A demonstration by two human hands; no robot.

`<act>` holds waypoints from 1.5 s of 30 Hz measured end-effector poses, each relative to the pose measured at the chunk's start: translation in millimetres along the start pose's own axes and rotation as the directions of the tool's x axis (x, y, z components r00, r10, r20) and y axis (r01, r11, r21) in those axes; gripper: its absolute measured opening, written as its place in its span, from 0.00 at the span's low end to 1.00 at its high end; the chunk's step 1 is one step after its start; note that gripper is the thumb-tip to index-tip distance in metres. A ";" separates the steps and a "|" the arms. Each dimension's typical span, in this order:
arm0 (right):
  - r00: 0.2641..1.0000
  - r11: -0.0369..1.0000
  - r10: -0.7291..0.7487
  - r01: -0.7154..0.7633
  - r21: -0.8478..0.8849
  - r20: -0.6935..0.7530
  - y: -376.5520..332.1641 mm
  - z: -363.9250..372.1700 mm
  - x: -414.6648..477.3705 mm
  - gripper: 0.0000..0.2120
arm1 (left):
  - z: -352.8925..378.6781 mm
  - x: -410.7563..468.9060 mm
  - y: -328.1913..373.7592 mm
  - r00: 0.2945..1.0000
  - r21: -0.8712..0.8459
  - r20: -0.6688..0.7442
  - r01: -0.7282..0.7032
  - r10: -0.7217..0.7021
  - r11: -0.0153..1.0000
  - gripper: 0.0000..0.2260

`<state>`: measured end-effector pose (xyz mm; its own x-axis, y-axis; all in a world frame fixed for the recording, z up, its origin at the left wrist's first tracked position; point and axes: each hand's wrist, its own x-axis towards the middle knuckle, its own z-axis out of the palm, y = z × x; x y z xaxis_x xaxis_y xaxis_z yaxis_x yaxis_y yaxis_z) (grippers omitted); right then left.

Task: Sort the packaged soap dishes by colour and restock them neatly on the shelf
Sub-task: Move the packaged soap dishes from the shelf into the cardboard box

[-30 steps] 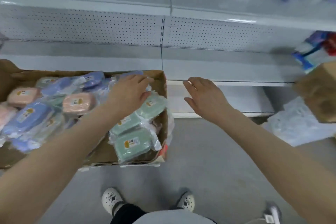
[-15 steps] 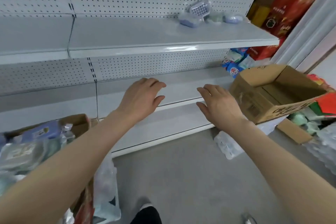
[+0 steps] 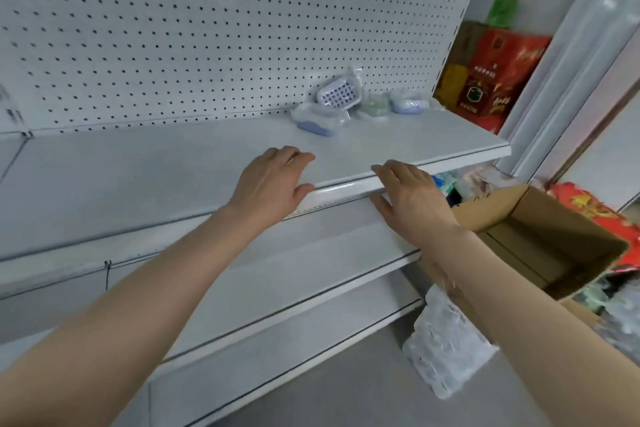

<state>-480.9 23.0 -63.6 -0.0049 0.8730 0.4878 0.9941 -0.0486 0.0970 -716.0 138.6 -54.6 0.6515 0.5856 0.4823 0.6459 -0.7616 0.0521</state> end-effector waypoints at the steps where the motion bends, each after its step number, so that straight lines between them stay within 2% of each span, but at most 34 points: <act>1: 1.000 1.000 0.011 -0.011 0.005 0.010 7.0 5.5 14.0 0.22 | 6.3 18.4 -5.7 1.000 -0.002 0.023 0.009 -0.009 1.000 0.23; 9: 0.989 0.998 0.055 -0.051 -0.030 0.136 69.7 59.0 98.7 0.28 | 72.7 140.3 -34.0 0.984 0.016 0.176 0.034 -0.037 0.999 0.30; 20: 0.972 0.998 -0.059 0.064 -0.013 0.226 180.2 126.1 230.0 0.32 | 161.9 253.0 -75.6 0.947 0.108 0.294 0.103 -0.131 0.989 0.34; 24: 0.967 0.991 -0.137 0.132 0.038 0.213 184.7 150.4 295.1 0.33 | 166.5 258.1 -86.0 0.966 0.078 0.180 0.174 -0.186 0.982 0.26; 28: 0.960 0.981 -0.191 0.179 0.076 0.205 169.3 177.1 350.7 0.35 | 157.9 244.9 -96.3 0.978 0.094 0.134 0.146 -0.158 0.985 0.18; 30: 0.951 0.982 -0.189 0.182 0.052 0.246 163.9 190.9 368.1 0.36 | 145.3 236.7 -96.9 0.973 0.053 0.123 0.191 -0.196 0.980 0.16; 33: 0.943 0.984 -0.135 0.164 -0.071 0.303 158.8 202.3 378.0 0.38 | 122.7 233.1 -94.4 0.953 0.011 0.087 0.292 -0.291 0.956 0.16; 35: 0.958 0.979 -0.113 0.153 -0.136 0.262 155.3 199.5 377.6 0.32 | 109.9 235.7 -95.6 0.918 0.027 0.113 0.379 -0.380 0.925 0.17; 38: 0.970 0.979 -0.165 0.183 -0.089 0.176 150.2 192.1 367.5 0.24 | 105.1 239.7 -104.4 0.842 0.023 0.176 0.514 -0.509 0.858 0.16; 40: 0.964 0.970 -0.236 0.240 -0.020 0.122 147.8 189.4 353.0 0.26 | 107.7 240.7 -108.3 0.790 0.020 0.235 0.578 -0.566 0.816 0.15; 42: 0.957 0.957 -0.289 0.289 0.025 0.036 147.1 187.5 336.0 0.29 | 110.4 239.7 -113.6 0.754 0.028 0.245 0.623 -0.610 0.781 0.22; 44: 0.956 0.955 -0.293 0.293 0.037 -0.001 147.0 182.5 324.1 0.32 | 110.1 239.0 -117.8 0.777 0.028 0.163 0.612 -0.607 0.791 0.26; 45: 0.956 0.956 -0.291 0.290 0.036 0.020 147.3 180.5 320.4 0.33 | 110.0 239.4 -119.2 0.801 0.025 0.115 0.588 -0.587 0.808 0.24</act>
<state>-316.4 383.1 -49.7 -0.2920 0.8589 0.4207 0.9530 0.2244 0.2034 -593.2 400.1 -41.5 0.1891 0.9483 0.2550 0.9151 -0.2643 0.3044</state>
